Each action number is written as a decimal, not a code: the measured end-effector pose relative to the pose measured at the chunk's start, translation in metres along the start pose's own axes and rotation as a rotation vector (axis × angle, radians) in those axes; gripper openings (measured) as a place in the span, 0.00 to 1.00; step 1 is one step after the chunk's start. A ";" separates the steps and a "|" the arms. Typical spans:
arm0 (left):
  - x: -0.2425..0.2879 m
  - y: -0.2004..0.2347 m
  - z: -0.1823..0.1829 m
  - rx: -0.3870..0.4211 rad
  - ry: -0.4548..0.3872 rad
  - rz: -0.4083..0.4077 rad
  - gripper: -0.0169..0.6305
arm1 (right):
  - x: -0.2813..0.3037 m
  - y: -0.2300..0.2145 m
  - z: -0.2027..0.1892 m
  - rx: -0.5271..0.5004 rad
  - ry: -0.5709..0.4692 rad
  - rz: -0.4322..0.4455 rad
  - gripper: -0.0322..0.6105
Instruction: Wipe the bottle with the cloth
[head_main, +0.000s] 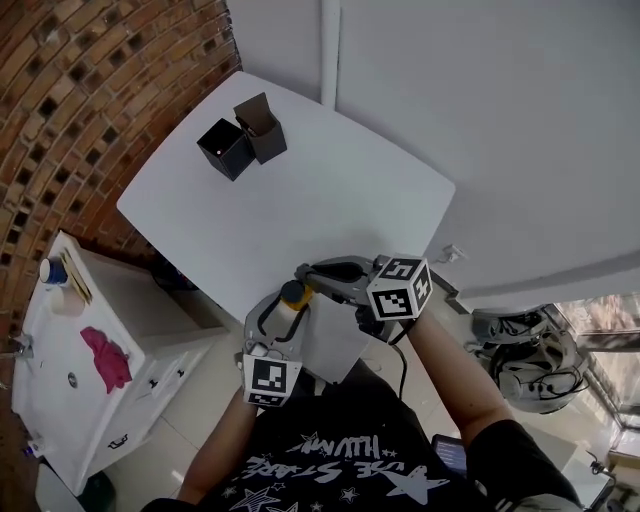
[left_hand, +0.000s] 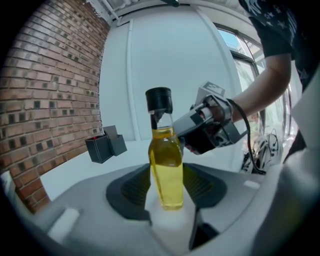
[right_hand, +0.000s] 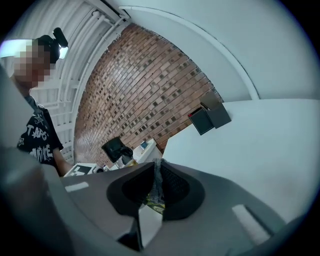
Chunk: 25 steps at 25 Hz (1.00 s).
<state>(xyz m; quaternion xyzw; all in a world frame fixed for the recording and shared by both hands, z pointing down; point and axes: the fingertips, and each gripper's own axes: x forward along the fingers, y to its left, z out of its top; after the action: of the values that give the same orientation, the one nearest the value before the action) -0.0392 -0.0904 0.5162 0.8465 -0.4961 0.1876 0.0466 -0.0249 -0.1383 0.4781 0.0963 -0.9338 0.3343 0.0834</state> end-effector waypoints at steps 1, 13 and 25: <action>0.000 0.000 0.000 0.004 0.006 -0.006 0.34 | 0.001 -0.003 -0.004 0.007 0.013 0.004 0.11; -0.006 0.001 0.004 0.076 -0.022 -0.194 0.34 | 0.013 -0.026 -0.046 0.093 0.075 -0.022 0.11; -0.005 0.005 -0.005 0.173 -0.031 -0.373 0.35 | 0.017 -0.035 -0.062 0.148 0.033 -0.146 0.11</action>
<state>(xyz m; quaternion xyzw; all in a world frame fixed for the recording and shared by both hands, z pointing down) -0.0473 -0.0877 0.5184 0.9273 -0.3135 0.2044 0.0001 -0.0272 -0.1277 0.5505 0.1644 -0.8956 0.3969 0.1156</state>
